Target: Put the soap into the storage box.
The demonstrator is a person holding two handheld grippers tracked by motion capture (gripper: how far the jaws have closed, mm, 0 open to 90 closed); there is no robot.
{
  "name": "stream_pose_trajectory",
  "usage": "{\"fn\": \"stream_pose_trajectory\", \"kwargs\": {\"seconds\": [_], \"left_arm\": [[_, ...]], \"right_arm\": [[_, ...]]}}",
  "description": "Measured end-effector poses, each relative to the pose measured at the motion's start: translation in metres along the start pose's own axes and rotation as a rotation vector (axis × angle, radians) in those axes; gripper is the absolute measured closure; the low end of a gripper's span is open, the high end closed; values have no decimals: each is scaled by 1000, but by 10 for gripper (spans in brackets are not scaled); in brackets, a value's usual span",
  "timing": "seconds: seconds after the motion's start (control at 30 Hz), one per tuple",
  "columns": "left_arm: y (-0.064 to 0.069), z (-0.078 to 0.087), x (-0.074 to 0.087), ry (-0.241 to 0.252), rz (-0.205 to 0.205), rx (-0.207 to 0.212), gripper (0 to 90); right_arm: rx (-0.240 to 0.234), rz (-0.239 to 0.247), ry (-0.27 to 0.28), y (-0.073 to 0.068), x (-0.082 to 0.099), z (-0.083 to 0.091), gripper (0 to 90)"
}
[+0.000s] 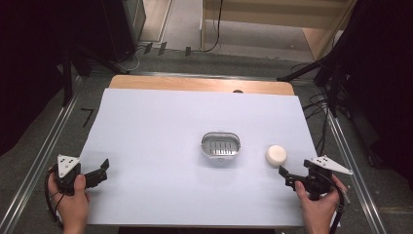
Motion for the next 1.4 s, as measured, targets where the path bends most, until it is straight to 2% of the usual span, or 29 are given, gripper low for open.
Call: {"fn": "stream_pose_trajectory", "kwargs": {"seconds": [0.07,0.27,0.43,0.47,0.53,0.6,0.67,0.87,1.0,1.07,1.2,1.3,1.4], "left_arm": [[0,0,0,-3,1,3,22],[-1,0,0,-4,4,11,22],[-1,-1,0,-9,8,13,22],[-1,-1,0,-9,8,13,22],[-1,-1,0,-11,9,17,22],[-1,-1,0,-9,13,18,22],[-1,-1,0,-12,13,22,23],[-2,-2,0,-18,13,27,22],[-2,-2,0,-18,14,25,24],[-2,-2,0,-19,13,19,61],[-2,-2,0,-21,16,18,61],[-2,-2,0,-23,18,16,61],[-2,-2,0,-24,17,16,61]], "right_arm": [[-8,15,-18,-7,-3,-8,0],[-3,14,-42,-13,-5,-21,0],[20,5,-77,-16,-5,-42,0],[20,5,-77,-16,-5,-42,0],[43,2,-92,-16,-4,-49,0],[53,-1,-101,-16,-3,-54,26],[46,-4,-96,-16,0,-56,124],[86,-19,-84,-14,2,-63,133],[139,5,-124,-15,6,-69,137],[159,20,-126,-15,6,-70,156],[164,23,-136,-17,7,-71,177],[174,45,-136,-19,7,-72,202],[191,88,-167,-23,9,-76,236]]}}
Point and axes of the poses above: each handheld gripper's, and its own axes: z roughly backward along the jaws, x roughly out of its underside, y roughly to its right, the point moved 1 cm from there along -z, roughly forward along the jaws, and after that the axes turned 14 degrees about y, right-handed, at the moved point
